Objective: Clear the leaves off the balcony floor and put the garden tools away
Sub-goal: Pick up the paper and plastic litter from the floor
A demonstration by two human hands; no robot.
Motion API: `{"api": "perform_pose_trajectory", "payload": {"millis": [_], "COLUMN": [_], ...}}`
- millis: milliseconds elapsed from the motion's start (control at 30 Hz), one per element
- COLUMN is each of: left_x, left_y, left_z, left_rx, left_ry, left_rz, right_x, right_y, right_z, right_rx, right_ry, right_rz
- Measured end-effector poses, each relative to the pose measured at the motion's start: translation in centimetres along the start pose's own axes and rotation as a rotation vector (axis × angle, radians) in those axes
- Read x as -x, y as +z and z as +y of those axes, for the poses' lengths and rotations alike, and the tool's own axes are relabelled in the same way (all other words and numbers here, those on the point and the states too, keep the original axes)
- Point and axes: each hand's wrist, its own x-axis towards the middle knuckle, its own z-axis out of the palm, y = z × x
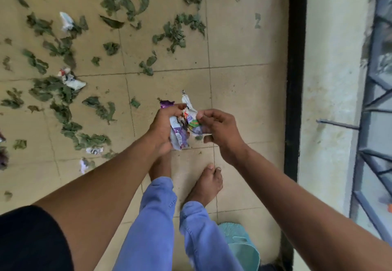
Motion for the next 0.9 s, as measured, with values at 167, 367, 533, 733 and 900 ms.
{"api": "perform_pose_trajectory", "payload": {"millis": [167, 367, 533, 733, 900], "left_x": [3.7, 6.8, 8.2, 11.0, 11.7], "left_y": [-3.0, -9.2, -15.9, -24.3, -31.0], "left_z": [1.0, 0.4, -1.4, -4.2, -6.8], "left_rx": [0.225, 0.296, 0.541, 0.544, 0.514], "left_ry": [0.089, 0.086, 0.01, 0.0, 0.019], "left_rz": [0.014, 0.129, 0.224, 0.266, 0.232], "right_x": [2.3, 4.3, 4.6, 5.5, 5.4], "right_y": [5.7, 11.5, 15.5, 21.1, 26.8], "right_z": [-1.6, -2.4, -1.8, -0.8, 0.8], "right_rx": [0.179, 0.451, 0.714, 1.078, 1.354], "right_ry": [-0.011, -0.032, -0.111, -0.218, -0.234], "right_rz": [-0.05, -0.2, -0.205, -0.299, -0.316]}}
